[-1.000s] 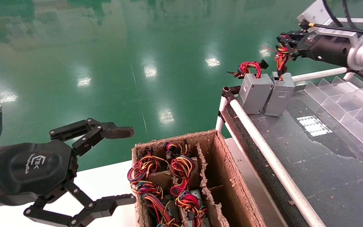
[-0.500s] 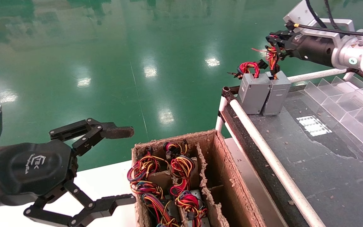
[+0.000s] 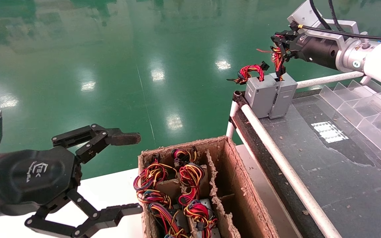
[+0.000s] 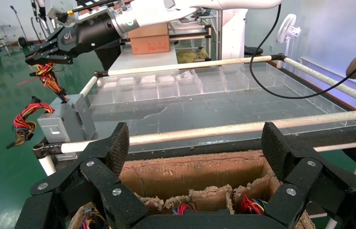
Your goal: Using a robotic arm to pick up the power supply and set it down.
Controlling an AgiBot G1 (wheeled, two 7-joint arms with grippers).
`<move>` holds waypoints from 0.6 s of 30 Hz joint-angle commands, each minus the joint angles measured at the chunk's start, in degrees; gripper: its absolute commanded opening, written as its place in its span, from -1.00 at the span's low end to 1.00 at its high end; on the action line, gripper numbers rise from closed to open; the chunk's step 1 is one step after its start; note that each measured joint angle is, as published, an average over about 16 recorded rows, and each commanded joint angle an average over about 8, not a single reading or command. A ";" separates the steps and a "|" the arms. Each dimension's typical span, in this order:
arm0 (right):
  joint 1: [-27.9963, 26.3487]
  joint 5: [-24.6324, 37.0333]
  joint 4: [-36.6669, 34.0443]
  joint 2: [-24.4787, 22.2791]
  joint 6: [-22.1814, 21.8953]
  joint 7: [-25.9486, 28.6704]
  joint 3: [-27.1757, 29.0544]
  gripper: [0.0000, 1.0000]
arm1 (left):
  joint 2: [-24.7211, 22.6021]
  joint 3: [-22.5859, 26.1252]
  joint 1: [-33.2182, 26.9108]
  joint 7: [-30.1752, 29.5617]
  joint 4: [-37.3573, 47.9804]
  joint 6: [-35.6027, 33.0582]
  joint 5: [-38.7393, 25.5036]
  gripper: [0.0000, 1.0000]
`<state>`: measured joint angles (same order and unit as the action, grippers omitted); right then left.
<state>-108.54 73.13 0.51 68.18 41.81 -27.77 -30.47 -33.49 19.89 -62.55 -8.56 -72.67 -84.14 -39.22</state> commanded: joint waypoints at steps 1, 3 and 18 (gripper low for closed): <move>0.16 -0.17 -0.07 0.04 -0.09 -0.19 0.12 -0.48 | 0.00 0.00 0.00 0.00 0.00 0.00 0.00 1.00; 0.19 -0.28 -0.12 -0.06 -0.10 -0.30 0.20 0.02 | 0.00 0.00 0.00 0.00 0.00 0.00 0.00 1.00; -0.29 -0.70 -0.37 -1.05 0.30 -0.59 0.50 1.00 | 0.01 0.02 0.00 0.01 0.00 0.01 0.01 1.00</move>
<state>-108.75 72.53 0.20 67.17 42.06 -28.51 -30.04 -33.49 19.91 -62.55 -8.55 -72.67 -84.13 -39.21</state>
